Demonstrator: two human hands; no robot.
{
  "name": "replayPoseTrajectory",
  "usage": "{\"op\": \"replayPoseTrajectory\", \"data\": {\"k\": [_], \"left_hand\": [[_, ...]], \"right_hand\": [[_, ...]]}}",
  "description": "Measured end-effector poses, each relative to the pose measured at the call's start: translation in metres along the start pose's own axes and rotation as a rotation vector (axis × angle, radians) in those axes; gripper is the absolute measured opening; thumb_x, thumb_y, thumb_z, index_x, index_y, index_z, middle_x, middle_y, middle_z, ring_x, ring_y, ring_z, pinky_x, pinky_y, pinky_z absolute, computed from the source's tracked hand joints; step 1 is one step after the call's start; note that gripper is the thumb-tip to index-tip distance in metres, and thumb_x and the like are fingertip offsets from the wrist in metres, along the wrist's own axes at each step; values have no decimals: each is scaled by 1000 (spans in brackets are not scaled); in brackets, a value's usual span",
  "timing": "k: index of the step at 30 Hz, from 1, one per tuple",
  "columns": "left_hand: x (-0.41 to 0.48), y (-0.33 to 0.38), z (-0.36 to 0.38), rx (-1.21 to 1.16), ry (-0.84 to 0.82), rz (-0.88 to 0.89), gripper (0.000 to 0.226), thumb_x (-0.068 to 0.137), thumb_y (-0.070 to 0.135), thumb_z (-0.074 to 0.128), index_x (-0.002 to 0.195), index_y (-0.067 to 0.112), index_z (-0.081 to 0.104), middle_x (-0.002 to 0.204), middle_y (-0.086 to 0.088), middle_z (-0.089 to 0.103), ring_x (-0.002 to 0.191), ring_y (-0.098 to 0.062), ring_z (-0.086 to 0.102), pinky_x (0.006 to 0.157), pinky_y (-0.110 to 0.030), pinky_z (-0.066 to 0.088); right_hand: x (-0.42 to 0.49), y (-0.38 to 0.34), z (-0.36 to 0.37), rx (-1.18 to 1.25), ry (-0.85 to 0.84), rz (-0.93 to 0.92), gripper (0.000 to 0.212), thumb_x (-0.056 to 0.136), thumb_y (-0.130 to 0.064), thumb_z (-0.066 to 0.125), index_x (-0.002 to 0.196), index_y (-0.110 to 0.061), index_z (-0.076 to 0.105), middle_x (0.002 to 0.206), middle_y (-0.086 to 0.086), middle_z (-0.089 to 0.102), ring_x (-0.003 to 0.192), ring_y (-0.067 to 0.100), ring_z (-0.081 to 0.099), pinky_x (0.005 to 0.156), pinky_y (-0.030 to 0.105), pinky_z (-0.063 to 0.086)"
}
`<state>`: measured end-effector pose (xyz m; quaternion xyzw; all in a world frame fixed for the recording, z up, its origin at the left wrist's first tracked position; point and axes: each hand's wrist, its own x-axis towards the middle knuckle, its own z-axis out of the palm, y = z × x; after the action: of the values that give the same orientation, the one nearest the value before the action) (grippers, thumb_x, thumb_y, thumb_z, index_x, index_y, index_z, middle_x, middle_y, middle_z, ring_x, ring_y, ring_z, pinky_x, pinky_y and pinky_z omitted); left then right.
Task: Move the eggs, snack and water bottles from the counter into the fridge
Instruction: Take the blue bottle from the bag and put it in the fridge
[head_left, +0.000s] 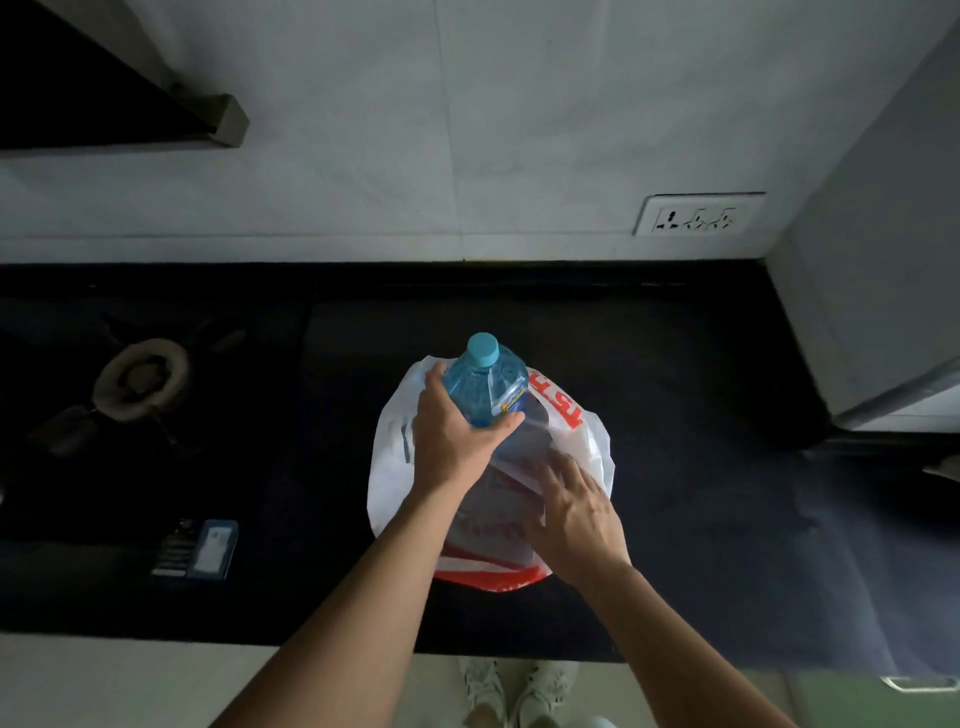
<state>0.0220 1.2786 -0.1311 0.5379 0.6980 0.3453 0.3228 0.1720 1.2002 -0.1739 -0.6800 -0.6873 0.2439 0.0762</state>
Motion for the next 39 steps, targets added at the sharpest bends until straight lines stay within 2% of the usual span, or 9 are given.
{"op": "replayPoseTrajectory", "data": {"k": [10, 15, 18, 22, 25, 27, 30, 34, 39], "left_hand": [[2, -5, 7, -105, 62, -74, 85, 55, 23, 95, 124, 18, 46, 117, 6, 62, 105, -10, 60, 81, -15, 48], [7, -4, -4, -147, 24, -125, 76, 60, 24, 93, 121, 25, 49, 114, 9, 63, 106, -13, 63, 79, -22, 53], [3, -2, -15, -230, 6, -138, 78, 60, 25, 94, 125, 25, 50, 116, 9, 64, 105, -11, 63, 79, -24, 55], [-4, 10, -35, -289, -46, -99, 82, 48, 39, 96, 118, 28, 55, 111, 7, 68, 102, -14, 68, 85, -45, 59], [-10, 31, -53, -300, -135, -55, 75, 48, 34, 97, 113, 27, 60, 106, 6, 72, 99, -13, 70, 81, -42, 61], [-16, 48, -62, -299, -197, -15, 67, 53, 23, 97, 110, 26, 62, 104, 6, 72, 98, -12, 71, 81, -38, 61], [-29, 76, -72, -306, -256, 47, 64, 56, 20, 96, 110, 25, 62, 104, 6, 73, 96, -12, 71, 81, -37, 60], [-42, 101, -78, -339, -329, 84, 65, 59, 20, 94, 116, 22, 62, 107, 1, 73, 100, -16, 71, 80, -36, 61], [-56, 115, -83, -316, -370, 128, 69, 60, 28, 93, 120, 23, 60, 111, 4, 72, 104, -14, 69, 82, -39, 61]], "right_hand": [[-2, 9, 17, -51, -51, 13, 73, 87, -44, 37, 154, -16, 31, 162, 14, 27, 150, 32, 25, 121, 42, 23], [0, 12, 14, -53, -125, 18, 66, 96, -39, 45, 156, -26, 19, 167, 4, 11, 153, 25, 11, 124, 40, 19], [6, 5, 6, -2, -113, 54, 59, 96, -36, 47, 152, -28, 30, 163, 1, 21, 150, 25, 22, 119, 44, 34], [14, -2, -13, 165, 9, 91, 46, 93, -23, 50, 139, -23, 49, 132, 2, 56, 122, 27, 55, 87, 41, 54], [16, -7, -31, 521, 130, 219, 30, 101, -17, 48, 128, -20, 58, 121, 2, 63, 110, 24, 63, 80, 29, 51], [15, -18, -49, 1011, 146, 368, 22, 105, -22, 47, 121, -19, 62, 119, 6, 68, 105, 22, 67, 82, 28, 51], [6, -34, -73, 1597, 18, 415, 39, 104, -41, 42, 118, -17, 69, 116, 8, 74, 106, 24, 69, 91, 37, 52], [-7, -45, -89, 1893, 2, 300, 58, 103, -46, 28, 127, -7, 64, 125, 21, 67, 115, 34, 66, 85, 40, 57], [-21, -48, -100, 2126, -89, 287, 73, 101, -59, 20, 136, -8, 59, 139, 23, 57, 130, 37, 55, 109, 51, 41]]}}
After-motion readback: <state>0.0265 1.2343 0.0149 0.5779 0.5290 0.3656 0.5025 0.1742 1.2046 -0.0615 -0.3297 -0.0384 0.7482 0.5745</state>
